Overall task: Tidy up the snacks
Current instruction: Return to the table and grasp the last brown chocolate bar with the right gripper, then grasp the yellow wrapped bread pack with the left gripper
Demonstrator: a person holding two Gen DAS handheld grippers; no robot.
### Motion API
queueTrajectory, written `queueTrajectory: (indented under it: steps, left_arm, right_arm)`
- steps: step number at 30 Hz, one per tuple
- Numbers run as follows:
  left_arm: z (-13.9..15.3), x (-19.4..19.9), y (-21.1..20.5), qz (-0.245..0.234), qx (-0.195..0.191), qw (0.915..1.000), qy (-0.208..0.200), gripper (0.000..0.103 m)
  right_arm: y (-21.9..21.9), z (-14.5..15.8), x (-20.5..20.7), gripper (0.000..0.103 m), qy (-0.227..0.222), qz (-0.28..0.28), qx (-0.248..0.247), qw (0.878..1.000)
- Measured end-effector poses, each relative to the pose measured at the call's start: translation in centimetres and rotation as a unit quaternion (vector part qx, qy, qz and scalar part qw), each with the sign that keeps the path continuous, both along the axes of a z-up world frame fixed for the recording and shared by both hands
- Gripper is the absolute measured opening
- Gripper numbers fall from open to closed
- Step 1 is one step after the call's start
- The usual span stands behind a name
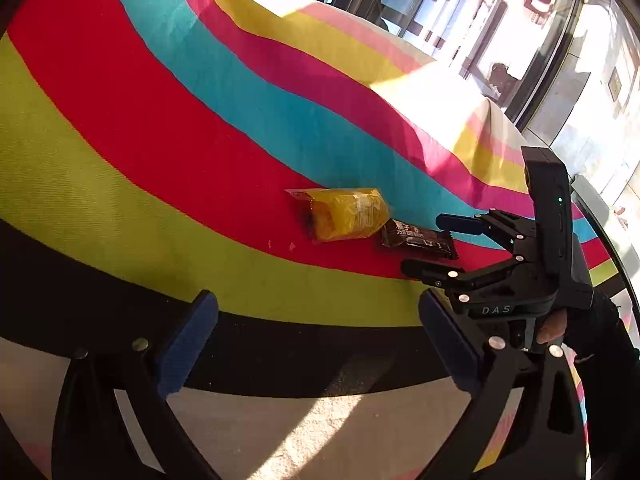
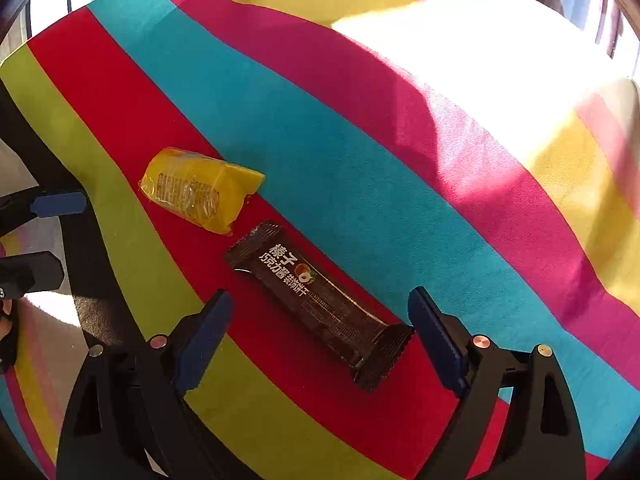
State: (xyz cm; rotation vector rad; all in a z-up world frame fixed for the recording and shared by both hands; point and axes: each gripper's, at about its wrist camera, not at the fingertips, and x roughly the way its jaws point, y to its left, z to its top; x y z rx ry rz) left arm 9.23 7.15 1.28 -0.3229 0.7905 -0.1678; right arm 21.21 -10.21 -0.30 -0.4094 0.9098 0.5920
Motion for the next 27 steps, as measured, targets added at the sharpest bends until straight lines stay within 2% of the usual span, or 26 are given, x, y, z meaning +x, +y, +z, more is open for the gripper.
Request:
queueTrajectory:
  steps: [2, 4, 5, 6, 10, 12, 14, 16, 18, 20, 22, 26, 27]
  left_arm:
    - [-0.1, 0.1, -0.1, -0.003, -0.001, 1.0, 0.004, 0.1]
    - [-0.3, 0.0, -0.1, -0.003, -0.002, 1.0, 0.007, 0.1]
    - [-0.3, 0.0, 0.0, -0.002, -0.004, 1.0, 0.008, 0.1]
    - [-0.3, -0.1, 0.1, -0.001, -0.005, 1.0, 0.008, 0.1]
    - [-0.3, -0.1, 0.2, 0.007, -0.006, 0.9999, 0.009, 0.1]
    - [0.0, -0.2, 0.0, 0.013, 0.005, 0.9999, 0.007, 0.1]
    - [0.2, 0.6, -1.0, 0.003, 0.034, 0.9993, 0.014, 0.1]
    - [0.6, 1.4, -2.3, -0.008, 0.084, 0.9963, 0.017, 0.1]
    - [1.1, 2.5, -3.7, -0.026, 0.14, 0.9896, 0.016, 0.101]
    - [1.5, 4.2, -5.3, -0.059, 0.197, 0.9787, 0.007, 0.101]
    - [1.4, 6.3, -6.3, -0.071, 0.242, 0.9678, 0.009, 0.101]
    - [0.3, 9.7, -7.4, -0.131, 0.242, 0.9604, 0.044, 0.099]
    - [-0.1, 10.0, -7.3, -0.139, 0.242, 0.9589, 0.053, 0.084]
  right_arm:
    - [-0.5, -0.2, 0.6, 0.082, 0.023, 0.008, 0.015, 1.0]
    - [-1.0, 0.1, 0.1, 0.055, 0.015, 0.01, 0.029, 0.999]
    - [-1.2, 0.3, -0.6, 0.037, 0.015, 0.012, 0.033, 0.999]
    - [-1.3, 0.4, -1.5, 0.026, 0.011, 0.01, 0.031, 0.999]
    - [-2.0, 0.4, -6.8, 0.025, 0.002, -0.018, 0.025, 1.0]
    - [-2.4, 0.4, -9.9, 0.025, 0.004, -0.036, 0.027, 0.999]
    - [-3.0, 0.6, -12.9, 0.025, 0.005, -0.062, 0.03, 0.998]
    - [-4.1, 0.6, -15.4, 0.025, 0.014, -0.093, 0.053, 0.994]
    - [-5.0, 0.4, -17.5, 0.025, 0.017, -0.124, 0.069, 0.99]
    - [-6.1, 0.3, -19.6, 0.025, 0.014, -0.149, 0.093, 0.984]
    - [-6.2, 0.4, -21.5, 0.025, 0.013, -0.171, 0.112, 0.979]
    - [-7.8, 0.9, -23.7, 0.025, 0.016, -0.203, 0.144, 0.968]
    - [-8.1, 1.1, -24.1, 0.025, 0.016, -0.209, 0.149, 0.966]
